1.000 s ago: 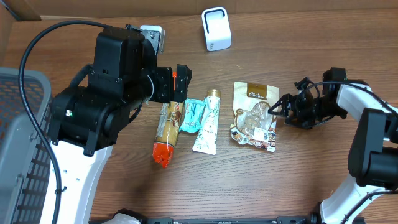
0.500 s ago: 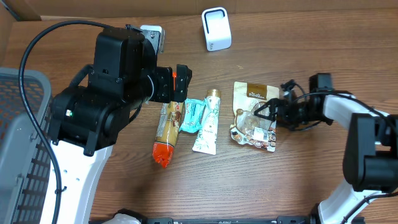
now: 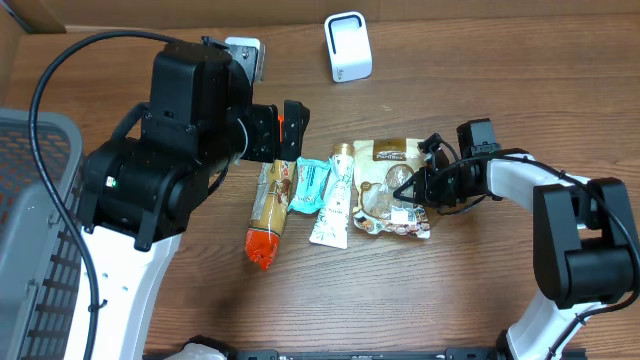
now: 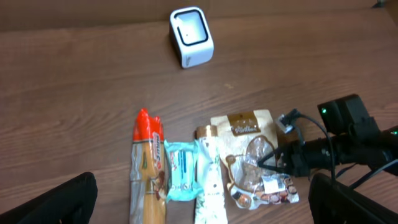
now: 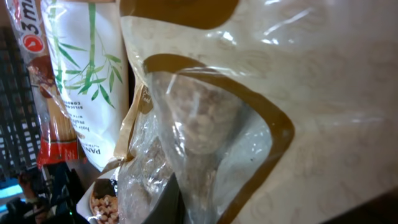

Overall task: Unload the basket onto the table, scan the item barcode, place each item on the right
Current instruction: 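Grasp the Pantree bag with the right gripper and lift it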

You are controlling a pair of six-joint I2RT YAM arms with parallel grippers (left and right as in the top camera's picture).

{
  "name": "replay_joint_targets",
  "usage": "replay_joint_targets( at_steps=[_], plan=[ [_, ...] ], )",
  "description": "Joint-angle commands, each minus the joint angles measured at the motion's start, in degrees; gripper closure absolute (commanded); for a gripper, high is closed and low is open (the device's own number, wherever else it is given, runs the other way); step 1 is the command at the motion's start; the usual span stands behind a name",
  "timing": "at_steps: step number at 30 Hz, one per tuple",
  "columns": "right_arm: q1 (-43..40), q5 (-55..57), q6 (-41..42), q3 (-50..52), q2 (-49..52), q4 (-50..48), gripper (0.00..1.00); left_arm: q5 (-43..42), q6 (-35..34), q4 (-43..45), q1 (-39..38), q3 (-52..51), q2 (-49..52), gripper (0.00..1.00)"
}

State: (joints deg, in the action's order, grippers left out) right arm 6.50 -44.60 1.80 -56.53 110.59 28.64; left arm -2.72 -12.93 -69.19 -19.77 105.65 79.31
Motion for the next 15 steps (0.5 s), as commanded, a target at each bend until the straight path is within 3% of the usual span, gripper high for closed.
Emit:
replay_joint_targets(
  at_steps=[1, 4, 9, 15],
  plan=[
    [-0.37, 5.46, -0.04, 1.03, 1.4, 0.33, 0.96, 0.57, 1.68, -0.13, 0.26, 0.2, 0.28, 0.0],
    [-1.16, 3.63, -0.04, 0.22, 1.22, 0.72, 0.96, 2.16, 4.2, -1.53, 0.39, 0.9, -0.33, 0.0],
    [-2.97, -3.39, 0.04, -2.1, -1.25, 1.77, 0.96, 6.32, 2.6, -2.86, 2.91, 2.21, -2.21, 0.0],
    [-4.13, -0.15, 15.13, -2.47, -7.69, -2.99, 0.96, 6.34, -8.33, -4.28, 10.23, 2.21, -4.02, 0.0]
  ],
)
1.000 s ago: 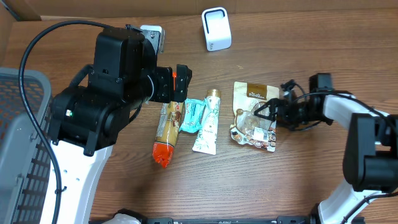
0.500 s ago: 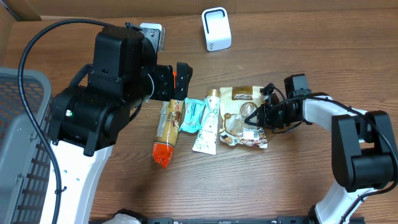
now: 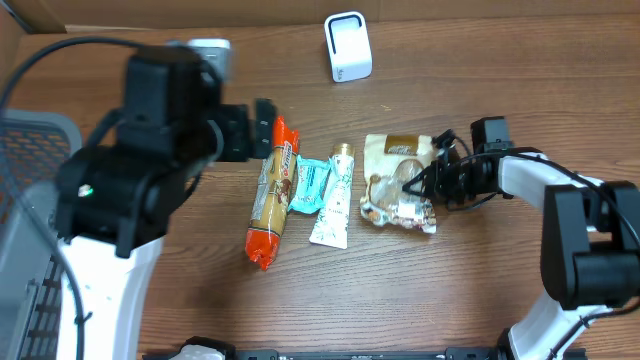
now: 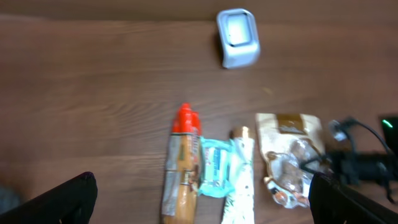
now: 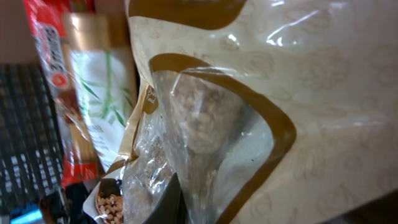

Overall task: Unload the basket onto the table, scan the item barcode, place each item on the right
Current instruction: 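Grasp the Pantree bag with the right gripper and lift it, then carry the Pantree bag with the right gripper toward the scanner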

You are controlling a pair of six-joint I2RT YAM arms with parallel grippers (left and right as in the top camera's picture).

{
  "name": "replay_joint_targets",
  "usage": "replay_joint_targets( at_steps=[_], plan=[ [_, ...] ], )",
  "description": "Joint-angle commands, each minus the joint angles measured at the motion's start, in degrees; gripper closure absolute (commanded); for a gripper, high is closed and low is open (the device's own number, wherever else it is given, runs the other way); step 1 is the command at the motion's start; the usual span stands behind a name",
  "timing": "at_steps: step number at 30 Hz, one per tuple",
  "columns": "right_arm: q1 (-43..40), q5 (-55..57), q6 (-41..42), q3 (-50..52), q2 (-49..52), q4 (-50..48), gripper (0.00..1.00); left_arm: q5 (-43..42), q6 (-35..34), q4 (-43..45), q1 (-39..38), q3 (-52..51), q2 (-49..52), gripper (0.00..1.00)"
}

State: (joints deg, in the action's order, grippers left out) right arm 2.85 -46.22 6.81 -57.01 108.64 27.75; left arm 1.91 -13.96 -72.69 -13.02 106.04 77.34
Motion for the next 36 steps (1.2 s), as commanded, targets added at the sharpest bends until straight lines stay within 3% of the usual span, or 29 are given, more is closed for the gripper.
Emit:
replay_joint_targets(
  at_steps=[1, 5, 9, 24, 32, 36],
  plan=[
    [-0.46, 4.0, 13.97, -1.99, -6.75, -2.97, 0.96, 1.68, -8.5, -1.09, 4.57, 1.79, -2.03, 0.0],
    [-0.09, 18.08, 30.32, -1.84, -9.46, -3.26, 0.96, 1.66, -10.08, -2.64, 6.67, 1.75, -1.03, 0.0],
    [0.83, 22.43, 36.63, -1.77, -9.64, -3.74, 0.96, 1.66, -10.08, -3.98, 6.67, 1.75, 0.31, 0.01],
    [6.1, 32.02, 40.48, -1.77, -9.64, -2.75, 0.96, 1.66, -10.08, -4.0, 6.64, 1.73, 2.16, 0.0],
    [7.8, 30.25, 29.59, -2.03, -11.74, -3.67, 0.96, 1.66, -10.08, -4.0, 6.64, 1.73, 2.16, 0.0],
    [7.06, 22.21, 25.97, -3.37, -18.01, -1.53, 0.96, 1.66, -10.08, -4.0, 6.64, 1.73, 2.16, 0.0]
  ],
)
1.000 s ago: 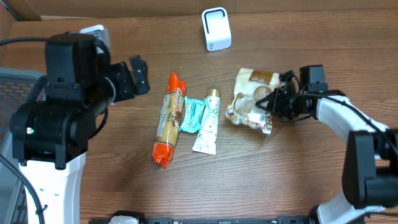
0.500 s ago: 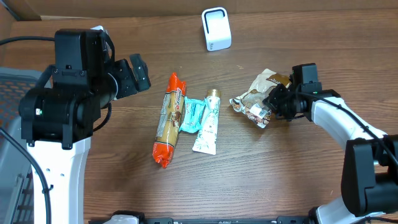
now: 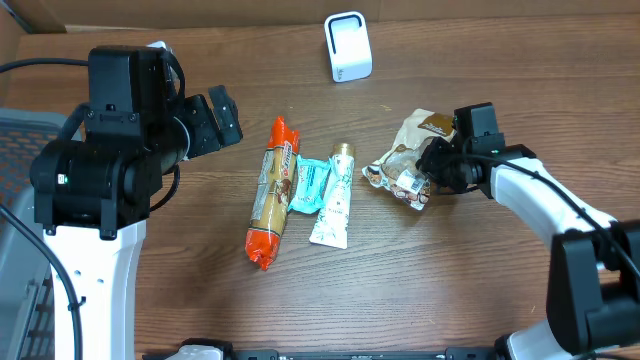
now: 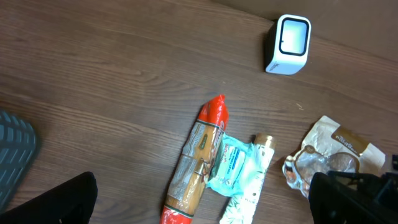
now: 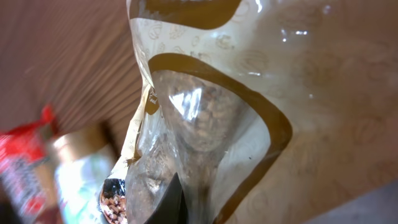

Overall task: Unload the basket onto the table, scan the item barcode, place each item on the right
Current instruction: 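Carry the Pantree bag with the right gripper toward the scanner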

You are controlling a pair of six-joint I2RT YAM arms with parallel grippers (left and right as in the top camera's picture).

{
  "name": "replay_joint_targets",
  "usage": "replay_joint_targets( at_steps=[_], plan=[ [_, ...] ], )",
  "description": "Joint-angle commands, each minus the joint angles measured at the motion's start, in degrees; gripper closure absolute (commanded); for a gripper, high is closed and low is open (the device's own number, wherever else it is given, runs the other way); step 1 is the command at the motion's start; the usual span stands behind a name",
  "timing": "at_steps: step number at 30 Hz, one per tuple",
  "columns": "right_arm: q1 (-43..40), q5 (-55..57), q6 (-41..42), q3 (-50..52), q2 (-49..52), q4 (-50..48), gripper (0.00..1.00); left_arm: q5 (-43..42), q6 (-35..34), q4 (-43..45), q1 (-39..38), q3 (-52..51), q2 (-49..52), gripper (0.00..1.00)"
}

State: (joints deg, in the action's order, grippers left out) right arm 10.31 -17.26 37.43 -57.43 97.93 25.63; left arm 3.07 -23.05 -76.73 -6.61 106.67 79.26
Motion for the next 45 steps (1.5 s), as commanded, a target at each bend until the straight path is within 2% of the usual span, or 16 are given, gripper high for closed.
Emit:
replay_joint_targets(
  at_steps=[1, 5, 9, 16, 19, 22, 23, 27, 31, 33, 35, 39, 41, 45],
  plan=[
    [-0.7, -8.61, -4.22, -3.65, -9.22, 1.18, 0.96, 0.5, -0.98, 0.04, 0.24, 1.09, 0.24, 0.0],
    [-1.05, -9.79, 2.56, -7.04, -17.16, 4.28, 0.96, 0.5, -0.98, 0.04, 0.24, 1.09, 0.24, 0.0],
    [-1.05, -5.64, 7.82, -8.7, -24.68, 6.34, 0.96, 0.5, -0.98, 0.04, 0.24, 1.09, 0.24, 0.01],
    [-0.98, -0.74, 5.73, -9.99, -31.19, 8.26, 0.96, 0.5, -0.98, 0.04, 0.24, 1.09, 0.24, 0.01],
    [-0.87, -0.28, 2.27, -13.55, -30.12, 11.39, 0.96, 0.5, -0.98, 0.04, 0.24, 1.09, 0.24, 0.01],
    [0.94, 6.29, -1.64, -20.33, -26.53, 16.17, 0.96, 0.5, -0.98, 0.04, 0.24, 1.09, 0.24, 0.01],
    [3.61, 13.55, -4.33, -27.61, -22.1, 20.26, 0.96, 0.5, -0.98, 0.04, 0.24, 1.09, 0.24, 0.01],
    [10.6, 32.63, -10.32, -42.14, -10.88, 24.5, 0.96, 0.5, -0.98, 0.04, 0.24, 1.09, 0.24, 0.01],
    [16.59, 54.07, -19.93, -52.39, 1.62, 21.4, 0.96, 0.5, -0.98, 0.04, 0.24, 1.09, 0.24, 0.0],
    [18.75, 63.63, -28.35, -54.69, 7.85, 14.69, 0.96, 0.5, -0.98, 0.04, 0.24, 1.09, 0.24, 0.0],
    [20.22, 70.9, -40.33, -54.71, 13.57, 3.41, 0.96, 0.5, -0.98, 0.04, 0.24, 1.09, 0.24, 0.0],
    [21.46, 73.77, -66.75, -54.71, 24.06, -18.4, 0.96, 0.5, -0.98, 0.04, 0.24, 1.09, 0.24, 0.0],
    [21.79, 73.55, -76.48, -54.71, 27.96, -25.16, 0.96, 0.5, -0.98, 0.04, 0.24, 1.09, 0.24, 0.01],
    [21.94, 65.83, -94.42, -54.69, 33.27, -27.8, 0.96, 0.5, -0.98, 0.04, 0.24, 1.09, 0.24, 0.0]
  ],
)
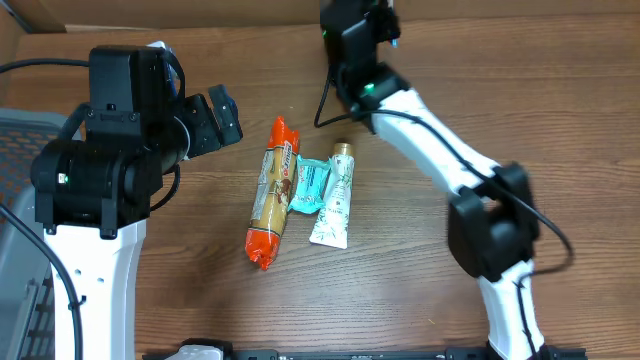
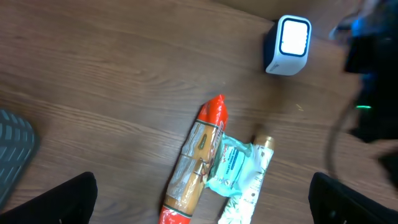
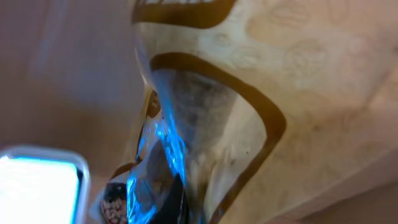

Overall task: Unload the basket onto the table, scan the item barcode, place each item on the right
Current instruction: 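Carry the Pantree bag with the right gripper toward the scanner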

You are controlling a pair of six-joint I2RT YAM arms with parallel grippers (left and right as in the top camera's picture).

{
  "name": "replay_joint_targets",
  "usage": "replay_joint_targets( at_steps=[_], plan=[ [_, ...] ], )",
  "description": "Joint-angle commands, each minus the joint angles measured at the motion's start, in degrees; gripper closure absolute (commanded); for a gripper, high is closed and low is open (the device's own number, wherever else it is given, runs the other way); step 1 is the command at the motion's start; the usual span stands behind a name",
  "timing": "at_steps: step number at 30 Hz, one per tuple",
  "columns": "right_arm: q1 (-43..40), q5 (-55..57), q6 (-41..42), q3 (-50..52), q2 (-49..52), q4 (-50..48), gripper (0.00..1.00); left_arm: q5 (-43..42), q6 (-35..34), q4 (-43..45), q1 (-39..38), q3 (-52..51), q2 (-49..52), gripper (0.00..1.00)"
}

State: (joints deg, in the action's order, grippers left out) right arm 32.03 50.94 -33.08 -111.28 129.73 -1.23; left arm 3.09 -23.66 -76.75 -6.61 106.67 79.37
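A cream-and-brown snack bag [image 3: 261,87] fills the right wrist view, and my right gripper [image 3: 179,198] is shut on its lower edge. Blue light plays across the bag's clear window. The white scanner [image 3: 34,180] glows at the lower left, close to the bag. In the left wrist view the scanner [image 2: 287,43] stands lit, with the right arm [image 2: 373,68] a dark blur beside it. Overhead, the right arm [image 1: 362,60] reaches to the far centre and hides both scanner and bag. My left gripper [image 2: 202,202] hangs open high over the table, holding nothing.
A long red-ended pack [image 1: 270,195], a teal packet [image 1: 312,185] and a bamboo-print tube [image 1: 336,200] lie side by side mid-table. A grey basket [image 1: 20,210] stands at the left edge. A cardboard wall [image 1: 200,12] closes off the back.
My right arm was at the right-middle of the table with the bag held up. It is now at the far centre, with the bag against the lit scanner and blue light on it. The left arm is unchanged.
At first the bag lay next to the tube with my right gripper shut on its edge, and the left arm hung over the items. Then the bag sat slightly further right and the left arm further left. Later the bag was off the table. Now it is at the scanner.
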Motion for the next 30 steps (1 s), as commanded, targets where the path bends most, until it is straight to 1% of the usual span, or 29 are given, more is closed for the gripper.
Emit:
replay_joint_targets(
  at_steps=[1, 4, 8, 11, 14, 17, 21, 26, 30],
  plan=[
    [0.2, -4.7, -27.71, -0.81, 2.12, -0.81, 0.96, 0.48, -0.37, 0.07, 0.24, 1.09, 0.13, 0.0],
    [-0.09, -14.43, -37.97, -0.52, 2.84, -0.66, 0.96, 0.48, -0.37, 0.07, 0.24, 1.09, 0.13, 0.0],
    [-1.18, -23.98, -44.96, -0.52, 2.84, -1.49, 0.96, 0.48, -0.37, 0.07, 0.24, 1.09, 0.13, 0.0],
    [-1.9, -25.57, -47.08, -0.52, 3.02, -2.67, 0.96, 0.48, -0.37, 0.07, 0.24, 1.09, 0.13, 0.01],
    [-2.84, -25.22, -52.28, -0.5, 3.56, -4.92, 0.96, 0.48, -0.37, 0.07, 0.24, 1.09, 0.13, 0.0],
    [-3.89, -24.87, -57.33, -0.5, 5.16, -11.15, 0.96, 0.48, -0.37, 0.07, 0.24, 1.09, 0.13, 0.0],
    [-4.52, -26.18, -60.43, -0.5, 7.65, -18.08, 0.96, 0.48, -0.37, 0.07, 0.24, 1.09, 0.13, 0.0],
    [-4.85, -30.71, -60.46, -0.5, 10.56, -23.45, 0.96, 0.48, -0.37, 0.07, 0.24, 1.09, 0.13, 0.01],
    [-4.83, -34.58, -60.65, -0.52, 12.5, -24.5, 0.96, 0.48, -0.37, 0.07, 0.24, 1.09, 0.13, 0.0]
  ],
)
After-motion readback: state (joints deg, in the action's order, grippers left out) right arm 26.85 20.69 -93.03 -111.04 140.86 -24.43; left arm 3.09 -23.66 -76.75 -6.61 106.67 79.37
